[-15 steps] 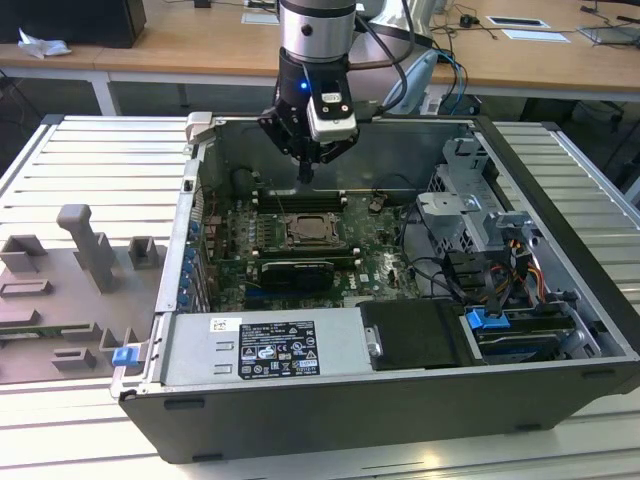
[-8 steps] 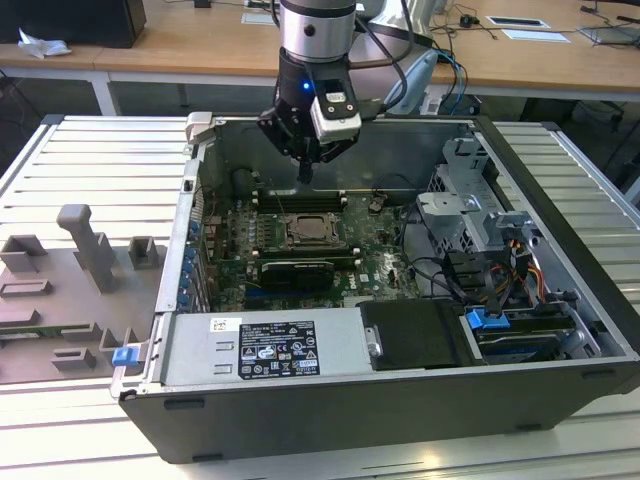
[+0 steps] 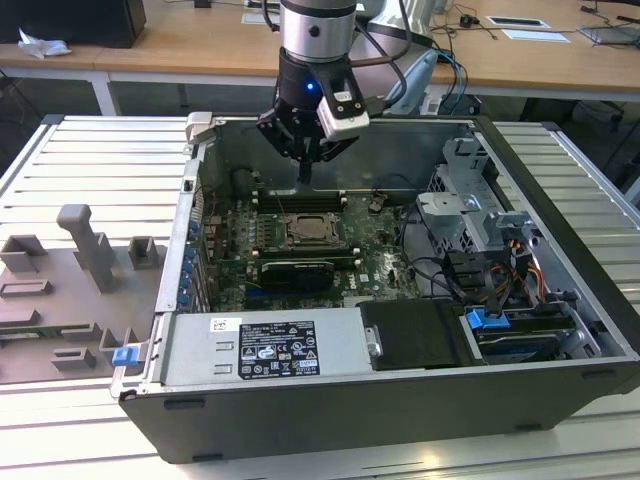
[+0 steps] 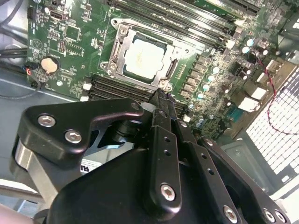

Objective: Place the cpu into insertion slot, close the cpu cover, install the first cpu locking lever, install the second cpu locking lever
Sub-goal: 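Install the first cpu locking lever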

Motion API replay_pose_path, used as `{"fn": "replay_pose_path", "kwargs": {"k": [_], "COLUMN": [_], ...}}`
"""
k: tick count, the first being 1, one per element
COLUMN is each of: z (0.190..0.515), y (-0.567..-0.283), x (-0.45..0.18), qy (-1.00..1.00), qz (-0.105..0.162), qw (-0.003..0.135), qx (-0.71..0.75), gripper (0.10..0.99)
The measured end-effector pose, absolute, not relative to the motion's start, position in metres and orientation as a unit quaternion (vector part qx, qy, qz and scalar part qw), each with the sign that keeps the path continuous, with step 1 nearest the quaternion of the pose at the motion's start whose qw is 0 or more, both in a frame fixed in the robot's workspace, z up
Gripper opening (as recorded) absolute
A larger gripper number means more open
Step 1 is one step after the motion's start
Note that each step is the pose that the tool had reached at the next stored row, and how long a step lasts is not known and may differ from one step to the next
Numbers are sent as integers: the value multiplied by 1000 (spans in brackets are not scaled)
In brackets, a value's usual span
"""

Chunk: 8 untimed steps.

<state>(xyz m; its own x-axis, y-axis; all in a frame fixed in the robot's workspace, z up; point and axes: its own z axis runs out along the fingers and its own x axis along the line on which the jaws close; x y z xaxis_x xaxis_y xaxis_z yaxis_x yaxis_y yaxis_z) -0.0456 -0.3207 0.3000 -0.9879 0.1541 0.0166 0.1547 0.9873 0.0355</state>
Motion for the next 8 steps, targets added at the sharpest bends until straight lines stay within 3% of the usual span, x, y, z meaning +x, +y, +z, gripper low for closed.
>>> {"fn": "replay_pose_path", "kwargs": {"k": [8], "z": [300], "y": [-321], "x": [-46], "qy": [-999], "qz": [-18], "qw": [8], "qx": [-39], "gripper": [106]}}
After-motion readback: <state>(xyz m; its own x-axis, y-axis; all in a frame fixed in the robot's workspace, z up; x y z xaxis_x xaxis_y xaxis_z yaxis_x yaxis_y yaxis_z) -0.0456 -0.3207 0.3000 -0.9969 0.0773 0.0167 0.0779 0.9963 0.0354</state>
